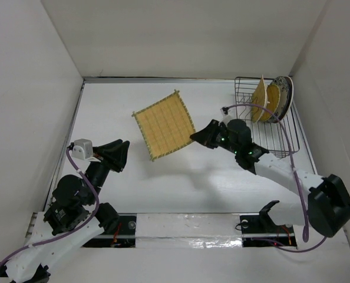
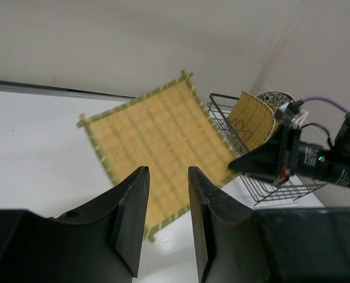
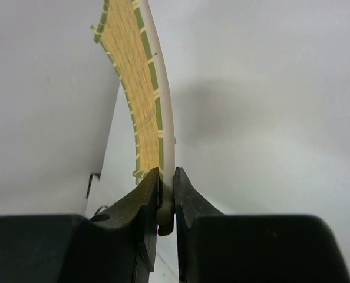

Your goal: Load the plates into the dish rack

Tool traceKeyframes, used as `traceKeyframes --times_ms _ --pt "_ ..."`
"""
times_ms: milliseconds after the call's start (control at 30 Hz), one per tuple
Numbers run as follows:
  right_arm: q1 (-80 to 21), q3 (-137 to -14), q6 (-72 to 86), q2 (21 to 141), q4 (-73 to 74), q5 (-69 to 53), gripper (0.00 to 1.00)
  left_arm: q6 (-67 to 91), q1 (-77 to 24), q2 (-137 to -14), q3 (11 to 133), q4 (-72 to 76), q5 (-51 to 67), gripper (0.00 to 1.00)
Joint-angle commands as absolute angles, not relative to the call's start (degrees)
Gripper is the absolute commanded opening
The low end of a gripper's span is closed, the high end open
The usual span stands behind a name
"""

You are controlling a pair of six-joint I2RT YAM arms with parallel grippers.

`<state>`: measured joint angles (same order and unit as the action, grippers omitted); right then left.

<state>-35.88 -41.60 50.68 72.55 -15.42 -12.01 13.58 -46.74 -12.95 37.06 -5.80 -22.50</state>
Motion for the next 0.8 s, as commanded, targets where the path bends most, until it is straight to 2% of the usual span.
traceKeyframes --times_ms 0,167,433,533,767 --pt "-30.51 -49.47 45.46 65.49 -14.72 -8.88 0.00 13.36 -46.49 -12.30 37.26 -3.43 -21.45 0.30" --pt "-20.59 -52.99 41.66 57.41 -7.40 -6.06 0.00 13.45 -46.49 -11.16 36.92 -3.08 -21.18 0.31" --pt "1.37 -61.86 35.52 55.37 0.78 -4.83 0.00 13.62 -46.49 -10.72 37.09 -2.81 -18.46 0.31" --pt "5.78 -66.17 33.93 57.91 2.37 -4.49 0.00 13.71 -46.49 -10.46 37.18 -2.72 -18.02 0.31" --pt "8.79 -75.84 28.49 64.86 6.76 2.89 0.00 13.89 -46.49 -9.93 37.09 -2.64 -17.49 0.32"
